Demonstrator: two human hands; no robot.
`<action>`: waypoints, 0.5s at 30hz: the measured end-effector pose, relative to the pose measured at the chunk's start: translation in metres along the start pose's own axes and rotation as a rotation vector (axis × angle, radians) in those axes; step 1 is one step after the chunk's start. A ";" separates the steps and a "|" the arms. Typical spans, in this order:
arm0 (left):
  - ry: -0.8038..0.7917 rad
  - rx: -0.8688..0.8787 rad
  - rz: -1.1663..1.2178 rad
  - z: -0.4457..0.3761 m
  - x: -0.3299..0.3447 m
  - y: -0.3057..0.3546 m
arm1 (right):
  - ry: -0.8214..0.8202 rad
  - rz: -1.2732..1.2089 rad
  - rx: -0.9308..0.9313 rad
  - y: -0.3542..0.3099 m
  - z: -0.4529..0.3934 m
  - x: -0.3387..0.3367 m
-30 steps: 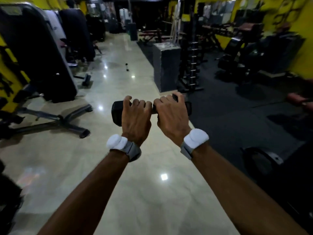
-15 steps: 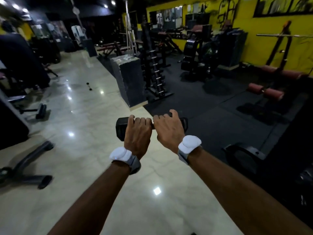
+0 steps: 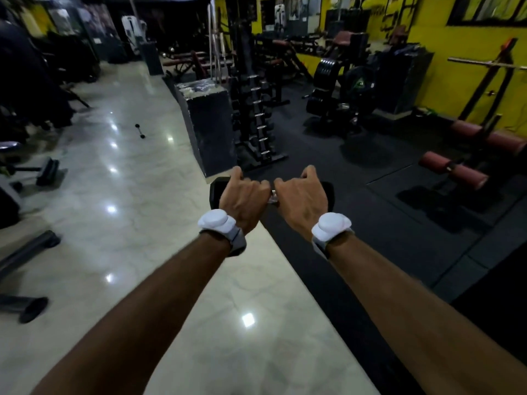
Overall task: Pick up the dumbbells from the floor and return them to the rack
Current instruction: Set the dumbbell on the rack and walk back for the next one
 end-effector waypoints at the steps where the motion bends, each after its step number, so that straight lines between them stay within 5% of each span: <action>1: 0.009 0.011 -0.021 -0.024 0.003 0.001 | 0.006 0.016 0.025 0.016 -0.014 0.007; 15: 0.030 0.137 0.058 -0.256 0.102 -0.026 | -0.153 0.116 0.143 0.128 -0.177 0.143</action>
Point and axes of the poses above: each hand's wrist, its own z-axis away from the middle knuckle, its own x-axis out of the palm, y = z × x, the point moved 5 cm from there along -z, towards the middle knuckle, and after that the axes turned 14 degrees about x, right-handed, at the moved point
